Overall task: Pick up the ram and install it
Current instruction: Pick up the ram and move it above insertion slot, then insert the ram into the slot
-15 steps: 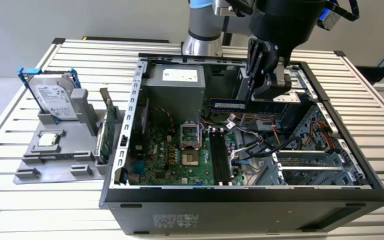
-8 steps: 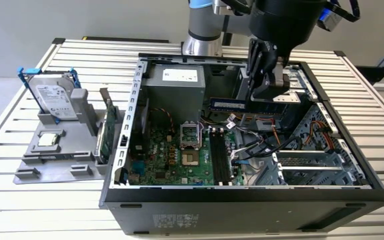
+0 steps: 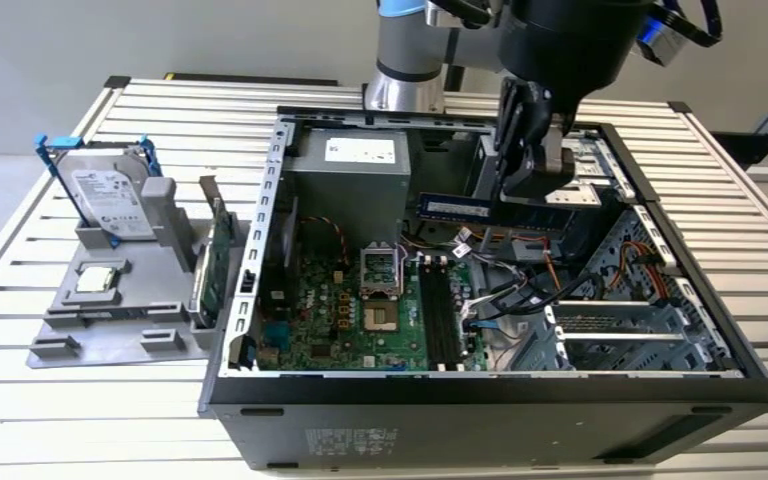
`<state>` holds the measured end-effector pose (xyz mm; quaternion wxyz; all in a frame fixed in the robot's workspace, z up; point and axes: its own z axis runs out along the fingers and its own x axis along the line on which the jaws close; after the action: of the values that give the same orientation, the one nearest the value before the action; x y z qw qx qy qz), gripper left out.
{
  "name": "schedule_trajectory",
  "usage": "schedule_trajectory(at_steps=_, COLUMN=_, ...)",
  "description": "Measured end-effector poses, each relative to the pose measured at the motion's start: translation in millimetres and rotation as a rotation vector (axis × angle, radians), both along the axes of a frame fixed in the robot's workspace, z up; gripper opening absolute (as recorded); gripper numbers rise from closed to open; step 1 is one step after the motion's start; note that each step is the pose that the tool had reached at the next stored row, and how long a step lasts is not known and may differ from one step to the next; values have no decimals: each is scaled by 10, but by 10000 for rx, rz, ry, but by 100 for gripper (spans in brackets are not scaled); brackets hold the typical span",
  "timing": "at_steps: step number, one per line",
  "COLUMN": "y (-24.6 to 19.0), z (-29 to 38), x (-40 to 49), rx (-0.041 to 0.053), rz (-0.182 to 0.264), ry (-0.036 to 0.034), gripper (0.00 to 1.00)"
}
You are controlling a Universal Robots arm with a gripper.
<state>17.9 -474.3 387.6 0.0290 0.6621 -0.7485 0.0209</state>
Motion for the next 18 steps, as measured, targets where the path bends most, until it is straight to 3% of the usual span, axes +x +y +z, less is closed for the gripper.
schedule_trajectory(at_steps=18, y=0, z=0, x=0, rx=-1, rz=-377, ry=0, gripper=0)
